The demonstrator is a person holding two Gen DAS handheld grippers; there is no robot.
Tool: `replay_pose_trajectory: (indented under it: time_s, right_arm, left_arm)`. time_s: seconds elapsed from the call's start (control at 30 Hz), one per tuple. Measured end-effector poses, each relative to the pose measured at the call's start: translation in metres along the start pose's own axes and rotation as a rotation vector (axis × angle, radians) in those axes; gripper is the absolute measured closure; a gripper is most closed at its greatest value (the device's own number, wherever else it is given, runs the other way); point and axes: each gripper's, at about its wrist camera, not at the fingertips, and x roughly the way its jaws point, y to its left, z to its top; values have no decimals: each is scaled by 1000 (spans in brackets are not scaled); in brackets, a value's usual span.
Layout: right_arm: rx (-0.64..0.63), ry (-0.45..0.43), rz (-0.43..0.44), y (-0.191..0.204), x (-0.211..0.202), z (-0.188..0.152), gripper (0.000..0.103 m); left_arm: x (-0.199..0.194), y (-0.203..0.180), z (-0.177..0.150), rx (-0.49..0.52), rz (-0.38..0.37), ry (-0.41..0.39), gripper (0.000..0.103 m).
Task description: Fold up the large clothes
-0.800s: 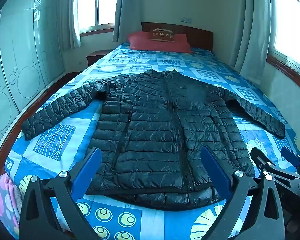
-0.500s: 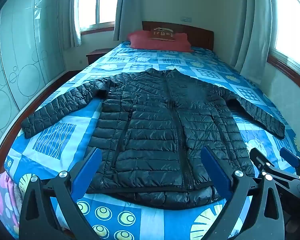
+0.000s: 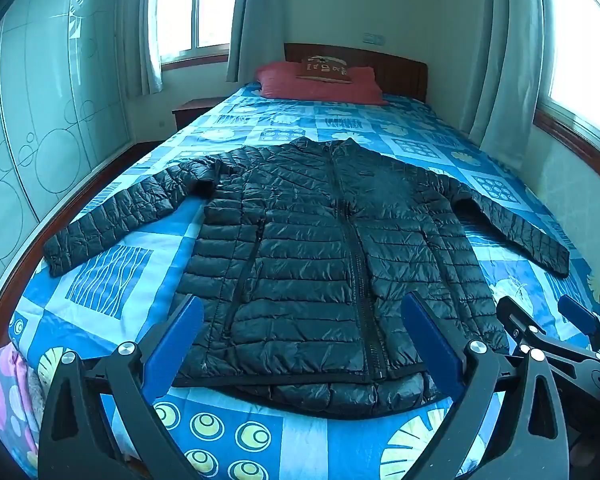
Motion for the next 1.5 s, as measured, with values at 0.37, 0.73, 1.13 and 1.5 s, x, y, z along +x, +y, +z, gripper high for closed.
replay_pose_trajectory:
  time_s: [0.37, 0.73, 1.13, 1.5]
  right_arm:
    - [0, 0, -1, 1, 0, 0, 2]
    - [-1, -2, -2, 1, 0, 0, 2]
    - [-3, 0, -1, 3, 1, 1, 2]
    - [-4, 0, -2, 5, 0, 0, 2]
  left_arm:
    - [-1, 4, 1, -3, 1, 6, 5]
    - [-1, 4, 1, -3, 2, 4, 5]
    - [1, 3, 1, -3, 2, 7, 5]
    - [3, 2, -5, -4, 2, 8, 5]
